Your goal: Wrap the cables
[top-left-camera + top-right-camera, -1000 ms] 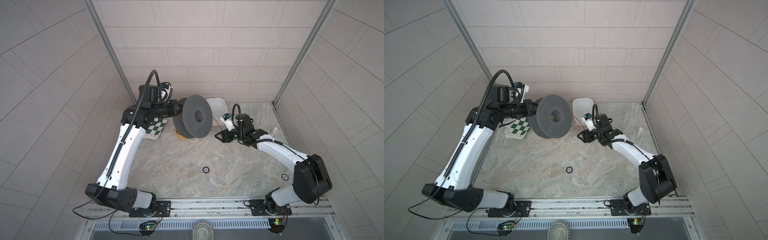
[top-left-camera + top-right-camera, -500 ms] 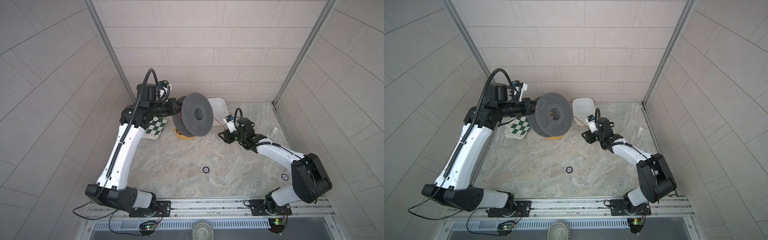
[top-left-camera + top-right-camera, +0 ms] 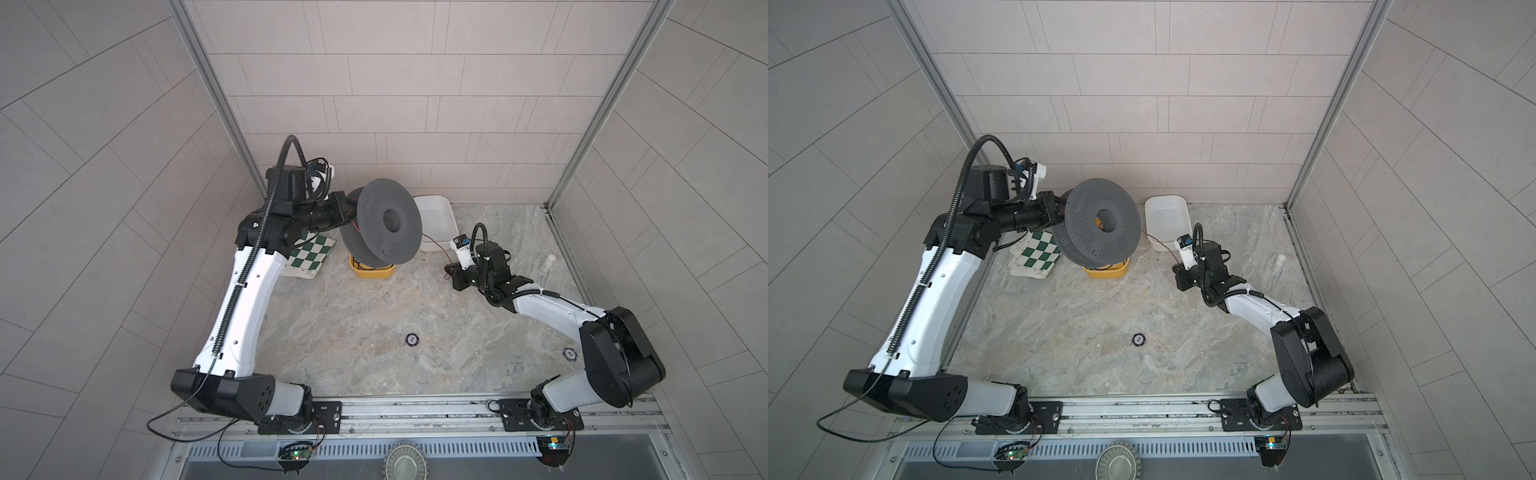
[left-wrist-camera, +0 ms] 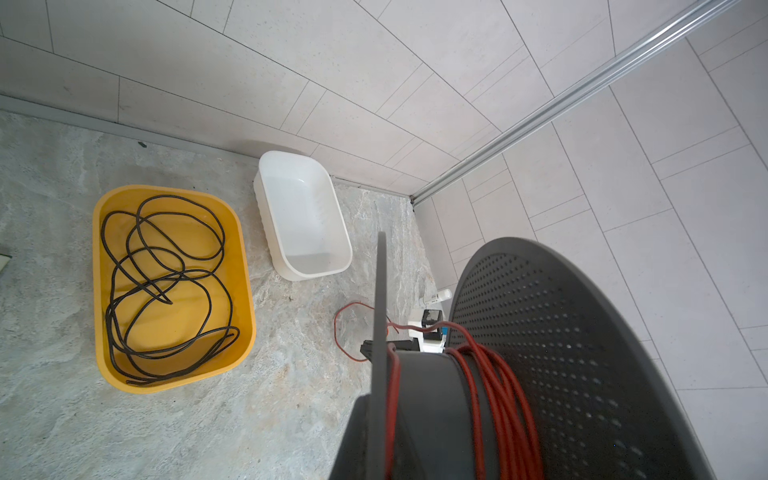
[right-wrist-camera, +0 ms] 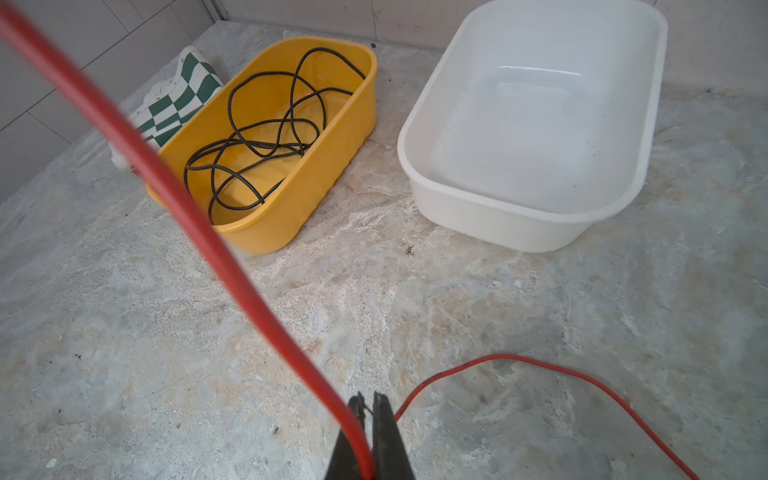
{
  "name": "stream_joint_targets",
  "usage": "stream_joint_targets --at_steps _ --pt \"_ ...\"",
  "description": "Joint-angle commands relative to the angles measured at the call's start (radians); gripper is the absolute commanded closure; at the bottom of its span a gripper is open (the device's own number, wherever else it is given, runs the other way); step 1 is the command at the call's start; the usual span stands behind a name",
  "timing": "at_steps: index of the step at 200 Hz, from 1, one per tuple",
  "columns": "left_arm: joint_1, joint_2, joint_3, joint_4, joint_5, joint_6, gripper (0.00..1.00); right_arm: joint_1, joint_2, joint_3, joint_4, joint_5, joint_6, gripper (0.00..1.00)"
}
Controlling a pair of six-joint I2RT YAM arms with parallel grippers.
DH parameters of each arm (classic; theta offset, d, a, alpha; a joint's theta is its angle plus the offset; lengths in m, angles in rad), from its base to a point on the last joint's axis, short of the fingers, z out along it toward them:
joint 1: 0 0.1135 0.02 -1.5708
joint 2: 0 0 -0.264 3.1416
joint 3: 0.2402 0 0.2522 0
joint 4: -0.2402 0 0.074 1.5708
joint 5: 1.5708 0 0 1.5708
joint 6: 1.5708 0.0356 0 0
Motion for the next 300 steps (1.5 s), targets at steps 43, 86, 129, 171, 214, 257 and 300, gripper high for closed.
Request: stream_joint_targets --at_steps 43,86,129,171,214,257,300 --pt "0.032 -0.037 -0.048 0.162 -0.101 -0.152 1.00 0.073 -0.095 0.026 -0.157 0.182 -0.066 1.00" --pt "0.041 -0.061 -0.148 0.267 -0.220 -0.254 1.00 0.177 -0.119 0.049 -0.266 0.346 -0.108 1.00" --pt "0.042 -0.042 -0.187 0.318 -0.282 -0.312 1.00 0.270 -0.121 0.091 -0.339 0.440 -0.159 1.00" --pt "0.042 -0.049 -0.235 0.373 -0.398 -0.348 1.00 0.379 -0.104 0.158 -0.395 0.530 -0.240 1.00" --pt "0.041 -0.061 -0.289 0.418 -0.464 -0.350 1.00 0.490 -0.097 0.247 -0.475 0.629 -0.318 1.00" --pt "0.033 -0.045 -0.320 0.451 -0.469 -0.365 1.00 0.575 -0.101 0.335 -0.514 0.681 -0.398 1.00" --pt "-0.007 -0.025 -0.345 0.475 -0.485 -0.361 1.00 0.637 -0.058 0.446 -0.535 0.706 -0.481 1.00"
